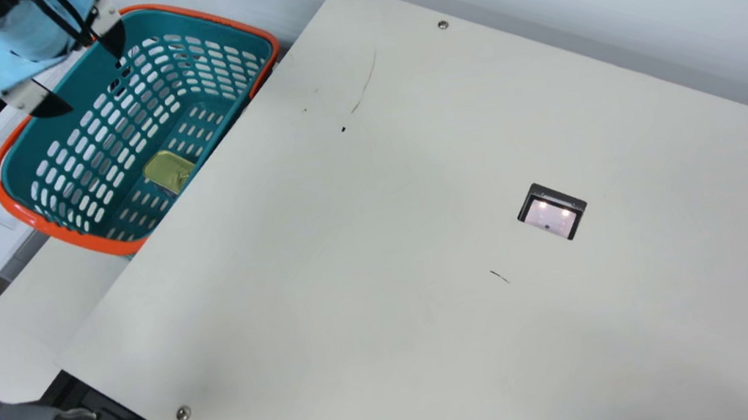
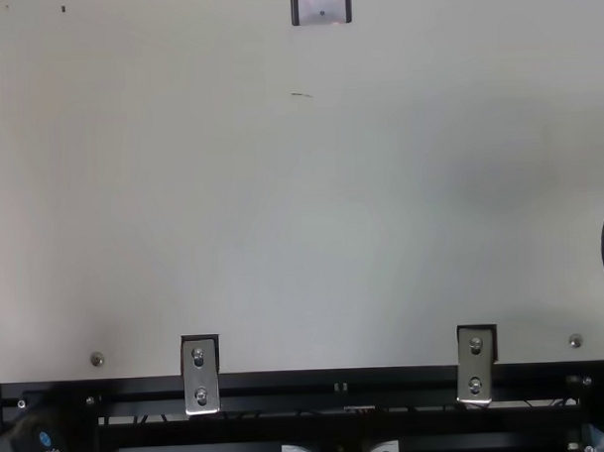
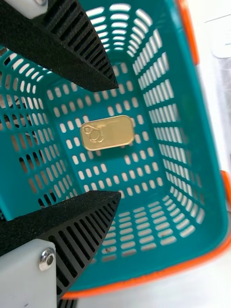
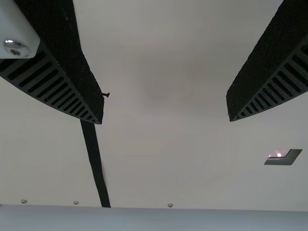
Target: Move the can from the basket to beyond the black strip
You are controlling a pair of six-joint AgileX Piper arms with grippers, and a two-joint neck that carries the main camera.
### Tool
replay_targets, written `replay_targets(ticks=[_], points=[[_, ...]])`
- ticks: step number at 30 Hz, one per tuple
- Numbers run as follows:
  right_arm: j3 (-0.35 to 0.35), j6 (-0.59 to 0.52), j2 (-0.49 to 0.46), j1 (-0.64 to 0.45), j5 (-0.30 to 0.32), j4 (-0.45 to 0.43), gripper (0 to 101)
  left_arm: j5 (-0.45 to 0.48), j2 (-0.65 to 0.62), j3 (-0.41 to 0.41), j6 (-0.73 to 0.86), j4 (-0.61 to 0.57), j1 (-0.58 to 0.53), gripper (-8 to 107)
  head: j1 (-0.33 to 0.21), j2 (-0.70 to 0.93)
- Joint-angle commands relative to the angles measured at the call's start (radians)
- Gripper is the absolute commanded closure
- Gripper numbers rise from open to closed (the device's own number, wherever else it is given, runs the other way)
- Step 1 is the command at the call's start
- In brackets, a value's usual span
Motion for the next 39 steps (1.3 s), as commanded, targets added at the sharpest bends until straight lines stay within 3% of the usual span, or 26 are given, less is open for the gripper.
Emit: replay_targets(ticks=[1,20,39], points=[[0.0,0.0,0.0,0.0,0.0,0.0,0,-0.015,0.041,-0.003,-0.038,0.007,-0.005,9,-0.03,0.012],[0.0,0.0,0.0,0.0,0.0,0.0,0,-0.19,0.287,-0.002,-0.145,0.022,-0.003,9,-0.03,0.012],[0.0,0.0,0.0,0.0,0.0,0.0,0,-0.221,0.382,0.007,-0.079,-0.051,0.05,9,-0.03,0.012]])
